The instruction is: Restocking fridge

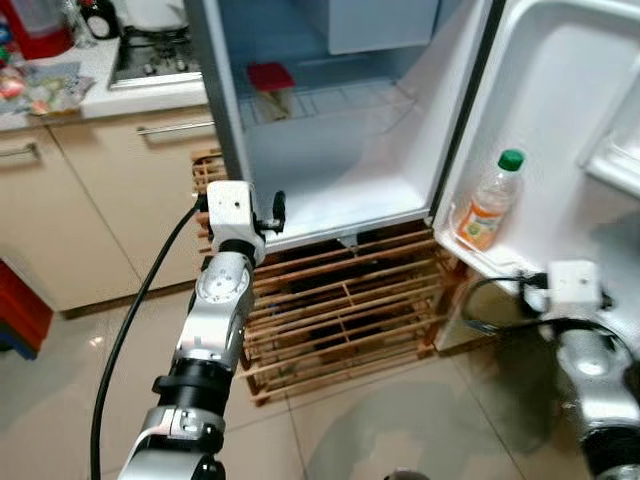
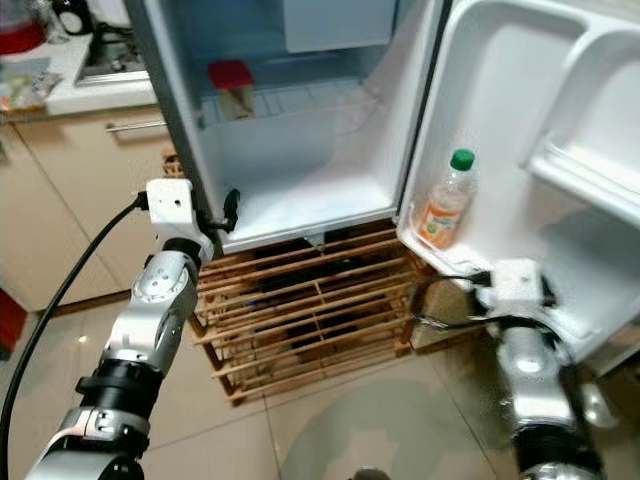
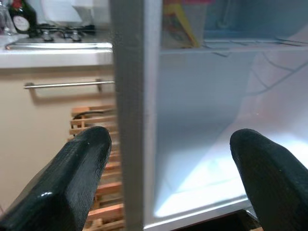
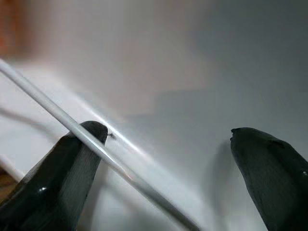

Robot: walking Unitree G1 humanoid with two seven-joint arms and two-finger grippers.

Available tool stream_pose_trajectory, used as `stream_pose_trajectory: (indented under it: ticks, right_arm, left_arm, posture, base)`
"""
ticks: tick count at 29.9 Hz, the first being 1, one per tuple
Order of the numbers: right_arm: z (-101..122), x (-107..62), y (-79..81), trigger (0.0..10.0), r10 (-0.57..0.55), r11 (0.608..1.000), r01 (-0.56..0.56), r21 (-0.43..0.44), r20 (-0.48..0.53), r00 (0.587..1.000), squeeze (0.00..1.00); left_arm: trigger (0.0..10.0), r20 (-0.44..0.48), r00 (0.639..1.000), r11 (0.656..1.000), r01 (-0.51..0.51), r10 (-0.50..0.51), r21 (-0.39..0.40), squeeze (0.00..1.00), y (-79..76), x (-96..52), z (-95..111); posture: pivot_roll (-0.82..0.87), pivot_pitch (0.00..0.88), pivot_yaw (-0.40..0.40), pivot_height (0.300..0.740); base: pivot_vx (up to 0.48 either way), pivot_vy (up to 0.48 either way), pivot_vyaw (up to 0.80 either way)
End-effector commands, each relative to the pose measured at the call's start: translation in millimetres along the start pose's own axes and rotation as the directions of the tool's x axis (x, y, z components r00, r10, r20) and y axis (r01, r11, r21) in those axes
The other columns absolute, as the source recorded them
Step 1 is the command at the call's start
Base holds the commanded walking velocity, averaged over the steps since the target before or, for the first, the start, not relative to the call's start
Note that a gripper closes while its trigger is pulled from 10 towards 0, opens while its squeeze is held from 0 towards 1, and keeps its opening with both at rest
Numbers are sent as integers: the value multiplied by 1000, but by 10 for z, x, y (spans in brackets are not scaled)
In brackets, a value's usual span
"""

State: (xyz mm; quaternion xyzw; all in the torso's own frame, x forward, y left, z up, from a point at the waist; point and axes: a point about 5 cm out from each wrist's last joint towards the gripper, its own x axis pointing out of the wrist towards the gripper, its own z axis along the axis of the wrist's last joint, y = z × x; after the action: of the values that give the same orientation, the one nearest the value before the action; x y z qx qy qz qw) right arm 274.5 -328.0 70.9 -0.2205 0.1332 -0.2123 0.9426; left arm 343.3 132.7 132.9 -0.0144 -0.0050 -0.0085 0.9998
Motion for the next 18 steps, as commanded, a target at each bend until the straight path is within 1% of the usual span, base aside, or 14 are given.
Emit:
stream_pose_trajectory:
  ticks: [1, 3, 4, 5, 6, 9, 10, 11, 12, 13, 15, 16, 17, 18]
  right_arm:
    - [114, 80, -155, 10000, -95, 996, 95, -2, 28, 995, 0]
    - [156, 96, -175, 10000, -97, 995, 97, 13, 44, 994, 0]
    - [297, 99, -99, 10000, -56, 997, 50, 58, 113, 992, 0]
    - [297, 99, -99, 10000, -56, 997, 50, 58, 113, 992, 0]
    - [394, 74, 48, 10000, 5, 995, -21, 94, 170, 986, 0]
    - [482, 12, 290, 10000, 90, 982, -125, 144, 230, 969, 0]
    - [482, 12, 290, 10000, 90, 982, -125, 144, 230, 969, 0]
    - [522, -43, 434, 10000, 141, 969, -187, 162, 255, 957, 0]
    - [648, -264, 854, 10000, 282, 905, -362, 222, 325, 903, 0]
    - [648, -264, 854, 10000, 282, 905, -362, 222, 325, 903, 0]
    - [723, -426, 1111, 10000, 365, 844, -467, 263, 356, 860, 0]
    - [739, -481, 1204, 10000, 395, 818, -502, 282, 359, 845, 0]
    - [739, -481, 1204, 10000, 395, 818, -502, 282, 359, 845, 0]
    - [761, -572, 1375, 10000, 441, 770, -555, 316, 364, 820, 0]
  left_arm:
    - [10000, 6, 1000, 1000, 8, -8, -2, 0, -10, 15, 28]
    - [10000, 6, 1000, 1000, 8, -8, -1, 0, -8, 15, 29]
    - [10000, 7, 1000, 1000, 5, -5, -1, 0, -3, 14, 28]
    - [10000, 7, 1000, 1000, 5, -5, -1, 0, -3, 14, 28]
    - [10000, 3, 1000, 1000, 4, -4, -1, 0, 0, 9, 20]
    - [10000, -7, 1000, 1000, 5, -5, 2, 0, -4, 3, -1]
    - [10000, -7, 1000, 1000, 5, -5, 2, 0, -4, 3, -1]
    - [10000, -5, 1000, 1000, 10, -10, 19, 0, -13, 0, -1]
    - [10000, 13, 999, 998, 44, -44, 39, 0, -60, -8, 18]
    - [10000, 13, 999, 998, 44, -44, 39, 0, -60, -8, 18]
    - [10000, 17, 998, 997, 66, -67, 46, 0, -82, -15, 25]
    - [10000, 18, 997, 996, 73, -73, 47, 0, -84, -21, 24]
    - [10000, 18, 997, 996, 73, -73, 47, 0, -84, -21, 24]
    - [10000, 21, 996, 995, 83, -84, 49, 0, -51, -46, 24]
  posture:
    - [-217, 0, 54, 740]
    - [-213, 0, 51, 740]
    - [-213, 0, 51, 740]
    - [-213, 0, 51, 740]
    - [-213, 0, 51, 740]
    - [-213, 0, 51, 740]
    - [-213, 0, 51, 740]
    - [-211, 0, 45, 740]
    - [-211, 0, 45, 740]
    - [-211, 0, 45, 740]
    - [-212, 0, 54, 740]
    - [-209, 0, 55, 740]
    - [-209, 0, 55, 740]
    - [-200, 0, 51, 740]
  base:
    - [0, 0, 0]
    - [0, 0, 0]
    - [0, 0, 0]
    - [0, 0, 0]
    - [0, 0, 0]
    - [0, 0, 0]
    - [0, 0, 0]
    - [0, 0, 0]
    - [0, 0, 638]
    - [0, 0, 638]
    - [0, 0, 772]
    - [0, 0, 744]
    - [0, 0, 744]
    - [0, 0, 719]
